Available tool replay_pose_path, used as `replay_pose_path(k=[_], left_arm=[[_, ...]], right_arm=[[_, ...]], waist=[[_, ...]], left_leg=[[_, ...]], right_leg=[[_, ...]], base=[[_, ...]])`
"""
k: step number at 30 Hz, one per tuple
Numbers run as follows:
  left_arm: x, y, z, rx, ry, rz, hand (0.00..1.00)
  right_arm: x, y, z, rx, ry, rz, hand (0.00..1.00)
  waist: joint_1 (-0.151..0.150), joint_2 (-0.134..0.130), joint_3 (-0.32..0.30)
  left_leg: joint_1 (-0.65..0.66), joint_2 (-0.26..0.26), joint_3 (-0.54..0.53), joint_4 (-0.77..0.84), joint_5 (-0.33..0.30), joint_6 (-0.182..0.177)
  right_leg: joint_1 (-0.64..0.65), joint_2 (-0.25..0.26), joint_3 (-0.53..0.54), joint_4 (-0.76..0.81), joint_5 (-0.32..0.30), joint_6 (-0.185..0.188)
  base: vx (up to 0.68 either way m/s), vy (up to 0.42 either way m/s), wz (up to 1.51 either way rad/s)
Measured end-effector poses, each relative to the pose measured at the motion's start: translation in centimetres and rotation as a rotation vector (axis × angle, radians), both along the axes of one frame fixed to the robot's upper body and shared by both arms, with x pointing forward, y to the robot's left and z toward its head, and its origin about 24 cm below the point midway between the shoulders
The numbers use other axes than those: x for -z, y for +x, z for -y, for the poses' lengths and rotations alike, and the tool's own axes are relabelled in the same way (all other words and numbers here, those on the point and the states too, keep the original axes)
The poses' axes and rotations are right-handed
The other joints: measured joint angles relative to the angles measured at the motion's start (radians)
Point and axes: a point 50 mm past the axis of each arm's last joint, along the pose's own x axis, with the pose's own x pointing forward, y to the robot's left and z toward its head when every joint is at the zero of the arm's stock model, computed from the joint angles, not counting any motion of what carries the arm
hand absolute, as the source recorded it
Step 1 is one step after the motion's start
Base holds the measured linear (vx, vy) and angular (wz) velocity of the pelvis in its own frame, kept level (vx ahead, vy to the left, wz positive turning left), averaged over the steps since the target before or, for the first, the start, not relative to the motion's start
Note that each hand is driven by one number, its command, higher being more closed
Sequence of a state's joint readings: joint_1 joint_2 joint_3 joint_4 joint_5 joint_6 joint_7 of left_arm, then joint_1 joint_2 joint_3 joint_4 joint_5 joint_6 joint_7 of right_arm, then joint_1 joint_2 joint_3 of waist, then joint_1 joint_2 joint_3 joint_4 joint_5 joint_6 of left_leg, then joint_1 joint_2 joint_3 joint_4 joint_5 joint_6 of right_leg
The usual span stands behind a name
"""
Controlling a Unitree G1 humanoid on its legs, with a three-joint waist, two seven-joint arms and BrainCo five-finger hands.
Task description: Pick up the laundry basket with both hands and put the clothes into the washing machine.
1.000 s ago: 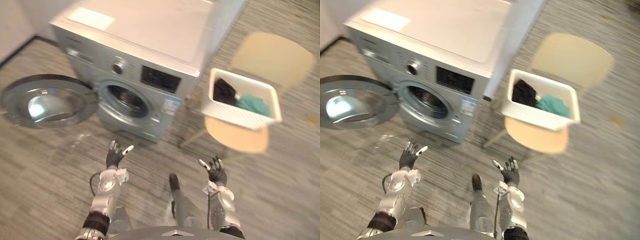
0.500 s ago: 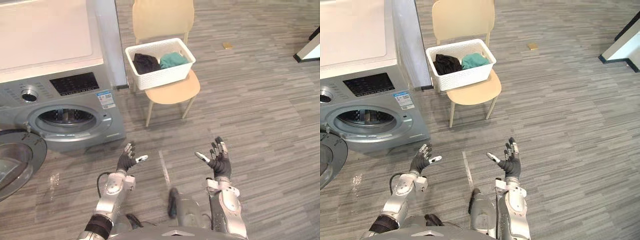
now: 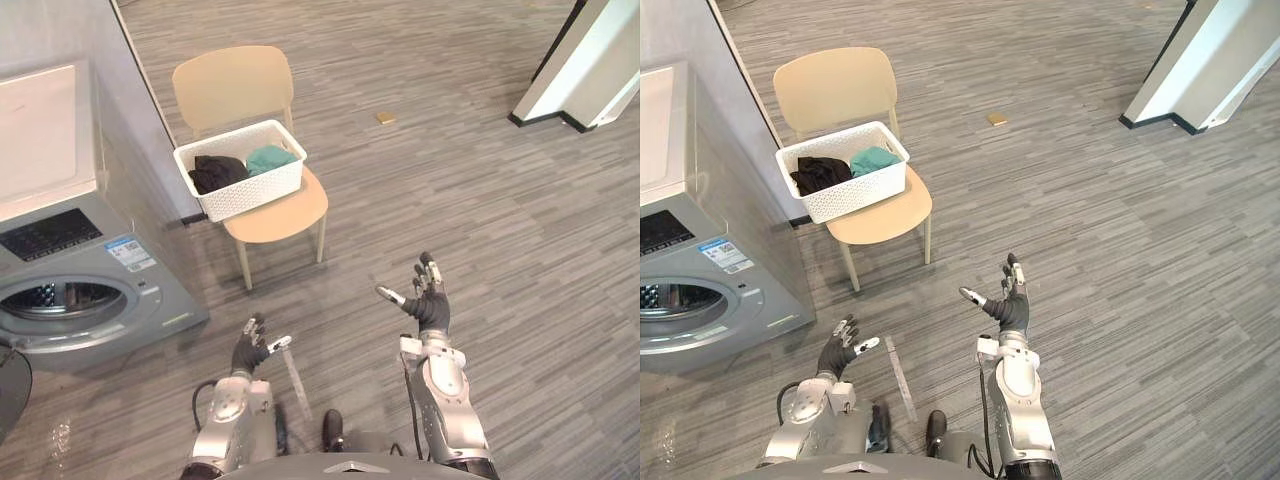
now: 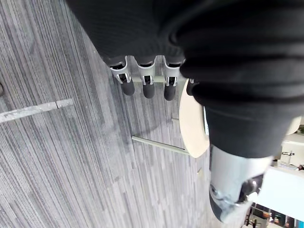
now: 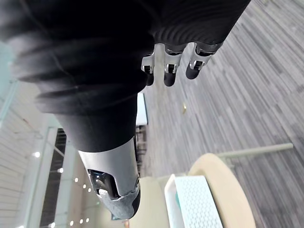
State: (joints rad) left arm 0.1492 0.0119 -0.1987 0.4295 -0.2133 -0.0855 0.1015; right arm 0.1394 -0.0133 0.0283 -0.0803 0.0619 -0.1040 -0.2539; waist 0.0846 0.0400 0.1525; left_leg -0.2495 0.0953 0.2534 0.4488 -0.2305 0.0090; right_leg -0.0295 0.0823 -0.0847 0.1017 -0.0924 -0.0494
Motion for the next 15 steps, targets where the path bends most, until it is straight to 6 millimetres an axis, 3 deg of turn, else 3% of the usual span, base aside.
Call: replay_pose_path(k=[1, 3, 4, 5, 6, 7, 8, 10, 12, 14, 15], left_arm=[[-0.1, 0.1, 0.0, 0.001, 0.001, 0.003, 0.00], [-0.7, 0.8, 0.5, 0.005, -0.014, 0.033, 0.00], [-0.8, 0.9, 0.6, 0.008, -0.018, 0.033, 0.00], [-0.7, 0.7, 1.3, 0.024, -0.030, 0.025, 0.00], [-0.6, 0.6, 1.4, 0.049, -0.018, 0.015, 0.00], [-0.6, 0.7, 1.3, 0.058, -0.009, 0.013, 0.00], [-0.6, 0.7, 1.2, 0.072, 0.003, 0.010, 0.00], [-0.7, 0.9, 0.9, 0.073, 0.016, 0.018, 0.00], [-1.4, 1.7, 1.1, 0.080, 0.014, 0.052, 0.00], [-1.7, 1.9, 1.4, 0.089, 0.007, 0.070, 0.00], [-1.9, 2.1, 1.7, 0.101, 0.002, 0.076, 0.00]], right_arm=[[-0.3, 0.1, -0.1, 0.013, -0.006, 0.010, 0.00], [-1.3, 0.9, -0.1, 0.034, -0.060, 0.041, 0.00], [-1.5, 1.0, -0.3, 0.038, -0.064, 0.044, 0.00], [-1.6, 1.2, -0.4, 0.039, -0.092, 0.044, 0.00], [-1.7, 1.4, -0.8, 0.038, -0.100, 0.044, 0.00], [-1.7, 1.4, -1.0, 0.043, -0.098, 0.039, 0.00], [-1.3, 1.4, -1.1, 0.044, -0.093, 0.018, 0.00], [-0.7, 1.4, -0.9, 0.055, -0.125, -0.016, 0.00], [-0.6, 1.4, 0.0, 0.092, -0.128, -0.028, 0.00], [-1.1, 1.8, 0.7, 0.115, -0.138, -0.014, 0.00], [-1.5, 2.0, 1.3, 0.130, -0.155, 0.002, 0.00]], waist=[[-0.005, -0.003, -0.007], [-0.007, -0.013, -0.008], [-0.002, -0.030, -0.007], [0.001, -0.046, -0.010], [-0.004, -0.051, -0.009], [-0.012, -0.058, -0.010], [-0.029, -0.069, -0.013], [-0.032, -0.084, -0.023], [-0.038, -0.089, -0.027], [-0.039, -0.081, -0.023], [-0.046, -0.065, -0.016]], left_leg=[[0.000, -0.006, 0.005, -0.012, 0.010, 0.012], [0.012, -0.027, 0.013, -0.012, -0.004, 0.071], [0.040, -0.045, 0.015, -0.014, -0.022, 0.082], [0.080, -0.059, 0.013, 0.009, -0.070, 0.094], [0.100, -0.068, -0.008, 0.058, -0.120, 0.100], [0.116, -0.077, -0.026, 0.075, -0.138, 0.098], [0.160, -0.098, -0.063, 0.094, -0.164, 0.105], [0.211, -0.116, -0.118, 0.072, -0.176, 0.104], [0.241, -0.116, -0.201, 0.032, -0.173, 0.099], [0.272, -0.111, -0.261, -0.003, -0.172, 0.078], [0.297, -0.092, -0.289, -0.018, -0.178, 0.060]], right_leg=[[-0.001, -0.007, -0.006, 0.000, -0.003, 0.010], [-0.028, -0.033, -0.015, 0.094, -0.076, 0.052], [-0.042, -0.059, -0.020, 0.188, -0.136, 0.100], [-0.113, -0.085, -0.008, 0.452, -0.192, 0.171], [-0.207, -0.131, -0.013, 0.751, -0.155, 0.225], [-0.233, -0.153, -0.019, 0.860, -0.119, 0.235], [-0.263, -0.196, -0.041, 1.005, -0.105, 0.232], [-0.292, -0.231, -0.049, 1.059, -0.131, 0.183], [-0.318, -0.230, -0.063, 0.923, -0.173, 0.142], [-0.353, -0.198, 0.000, 0.725, -0.185, 0.132], [-0.357, -0.168, 0.071, 0.556, -0.162, 0.129]], base=[[0.22, 0.048, 0.05], [0.19, 0.068, 0.22], [0.28, 0.086, 0.13], [0.34, 0.091, 0.24], [0.36, 0.072, 0.39], [0.37, 0.026, 0.75], [0.44, -0.021, 0.89], [0.44, -0.065, 0.88], [0.45, -0.148, 1.05], [0.40, -0.183, 0.81], [0.38, -0.223, 0.73]])
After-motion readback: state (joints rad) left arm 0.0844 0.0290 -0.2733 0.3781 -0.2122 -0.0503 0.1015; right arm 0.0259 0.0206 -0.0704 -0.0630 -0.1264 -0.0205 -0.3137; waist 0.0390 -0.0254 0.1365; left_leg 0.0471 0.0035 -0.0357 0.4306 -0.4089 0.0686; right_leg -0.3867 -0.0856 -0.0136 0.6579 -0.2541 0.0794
